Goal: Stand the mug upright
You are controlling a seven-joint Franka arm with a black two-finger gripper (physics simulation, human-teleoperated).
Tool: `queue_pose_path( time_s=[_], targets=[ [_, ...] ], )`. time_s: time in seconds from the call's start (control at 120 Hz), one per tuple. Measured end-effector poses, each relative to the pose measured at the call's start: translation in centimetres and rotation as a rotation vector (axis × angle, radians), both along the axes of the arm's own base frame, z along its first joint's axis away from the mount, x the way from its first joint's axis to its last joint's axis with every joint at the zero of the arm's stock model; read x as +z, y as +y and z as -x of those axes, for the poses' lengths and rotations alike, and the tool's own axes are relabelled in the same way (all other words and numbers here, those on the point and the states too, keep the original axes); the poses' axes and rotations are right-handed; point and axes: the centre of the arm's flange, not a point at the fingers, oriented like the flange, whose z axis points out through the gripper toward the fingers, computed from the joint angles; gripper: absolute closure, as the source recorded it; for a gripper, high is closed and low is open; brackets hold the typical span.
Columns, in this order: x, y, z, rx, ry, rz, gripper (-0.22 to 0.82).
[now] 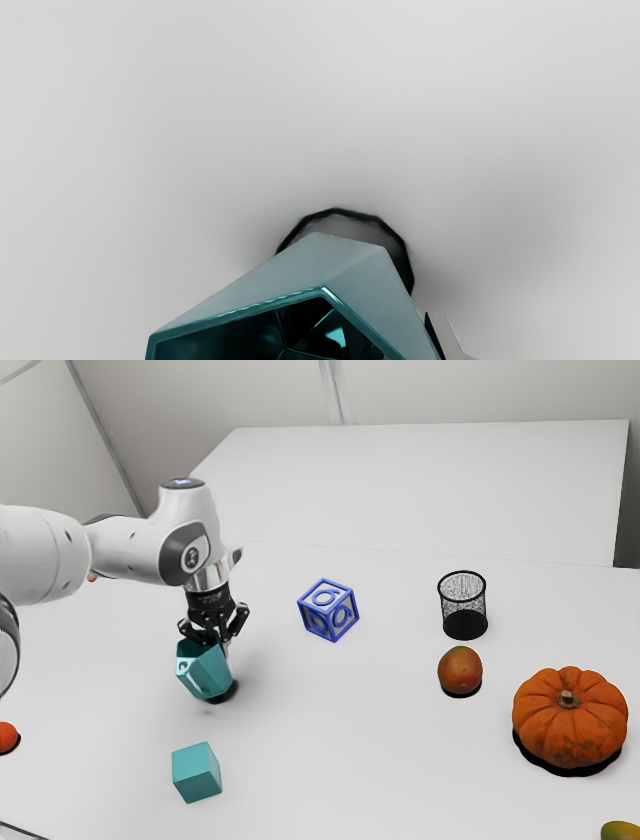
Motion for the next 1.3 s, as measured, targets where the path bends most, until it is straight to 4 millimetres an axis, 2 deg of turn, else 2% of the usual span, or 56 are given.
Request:
queue_pose_path(
  time_s=[0.408,0.6,0.75,0.975,1.3],
  targets=[
    [-1.9,0.2,-0.1,0.088,0.025,-0.057,0.78],
    [-2.0,0.2,-0.3,0.103,0.021,-0.065,0.37],
    [-1.4,0.1,-0.7,0.111,0.006,-0.067,0.18],
    [-0.2,-0.7,-1.5,0.109,-0.025,-0.065,0.06],
    [1.7,-1.2,-2.2,0.109,-0.053,-0.059,0.02]
  ],
)
